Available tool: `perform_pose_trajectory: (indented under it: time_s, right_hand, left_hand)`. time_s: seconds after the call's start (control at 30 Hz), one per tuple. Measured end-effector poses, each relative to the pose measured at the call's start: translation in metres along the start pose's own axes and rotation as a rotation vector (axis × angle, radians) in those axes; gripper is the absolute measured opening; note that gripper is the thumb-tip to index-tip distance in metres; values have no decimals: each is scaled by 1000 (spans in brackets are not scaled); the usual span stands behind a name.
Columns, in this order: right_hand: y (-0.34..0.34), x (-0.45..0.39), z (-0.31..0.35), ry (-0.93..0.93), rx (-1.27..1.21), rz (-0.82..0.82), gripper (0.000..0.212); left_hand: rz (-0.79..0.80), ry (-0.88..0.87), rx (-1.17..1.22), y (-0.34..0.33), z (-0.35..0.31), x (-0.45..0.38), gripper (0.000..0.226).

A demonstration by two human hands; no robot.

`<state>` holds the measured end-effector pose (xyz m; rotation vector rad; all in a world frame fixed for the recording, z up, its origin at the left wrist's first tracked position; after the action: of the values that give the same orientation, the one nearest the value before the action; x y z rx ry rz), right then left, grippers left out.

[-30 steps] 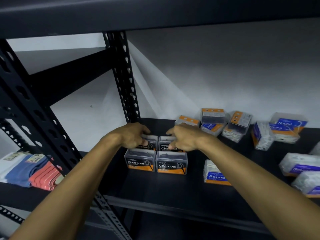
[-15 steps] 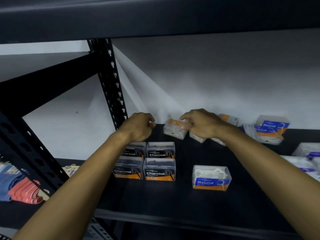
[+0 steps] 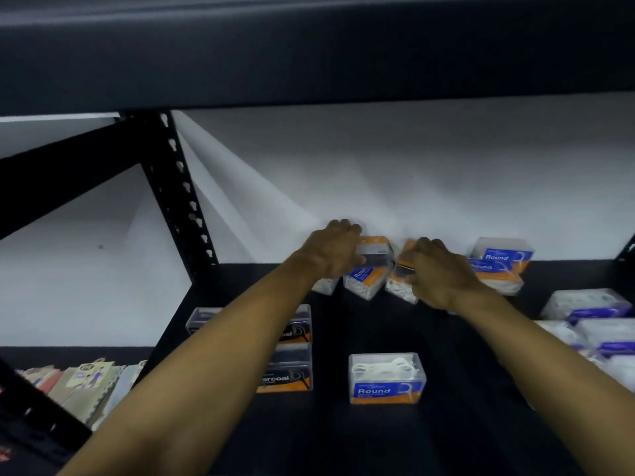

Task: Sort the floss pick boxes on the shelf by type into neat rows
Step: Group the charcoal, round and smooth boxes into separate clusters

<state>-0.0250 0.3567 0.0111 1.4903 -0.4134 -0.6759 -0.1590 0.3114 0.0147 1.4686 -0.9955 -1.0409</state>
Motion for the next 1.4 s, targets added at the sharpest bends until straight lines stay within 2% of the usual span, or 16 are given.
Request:
perform_pose_trajectory:
  time_s: [0.17,0.3,0.47,0.53,0.67,0.8,0.93,1.07,1.17,1.27,1.4]
  right_hand:
    - [-2,9,-22,-53,-39,15,46]
    - [-1,12,-36,-88,-85,23,51]
    - [-2,9,-38,-80,-94,31,52]
    - [-3,8,-37,-68,-77,33,51]
    - [0,2,-31,-55,-2,6,44]
    - [5,-15,3,55,35,-72,37]
    - [-8,-36,59,185,-59,-34,41]
    - [-26,-55,106,275,-106,69,39]
    - [-39,-68,127,287,-105,127,44]
    - [-49,-76,139,262,-93,169,54]
    - [-63,-82,141,183,-185,235,58]
  left_hand:
    - [20,-46,-96,-16,-17,-20,62]
    - [49,27,-151,-25,-11,-35,69]
    - [58,92,-76,-24,-1,-37,82]
    - [14,85,-21,-16,2,-31,78]
    - [-99,121,206,15,23,-7,61]
    - [-237,333,748,46,57,34,34]
    - [-195,349,1221,47,70,65,41]
    - [-200,360,1556,44,78,92,47]
    - [-267,414,1680,40,90,111,52]
    - [-338,451,1727,39,102,126,40]
    - [-408,528,1609,42,115,141,34]
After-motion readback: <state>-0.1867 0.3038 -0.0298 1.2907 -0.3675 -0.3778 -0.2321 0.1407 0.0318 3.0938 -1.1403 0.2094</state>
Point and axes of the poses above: each hand's wrist, its own x-axis away from the middle knuckle, its own y-axis out of the back of the hand, z = x × y, the point moved 9 cm from there along -x, towards the middle knuckle, and after that the axes turned 4 degrees about -z, right-handed, at the moved point
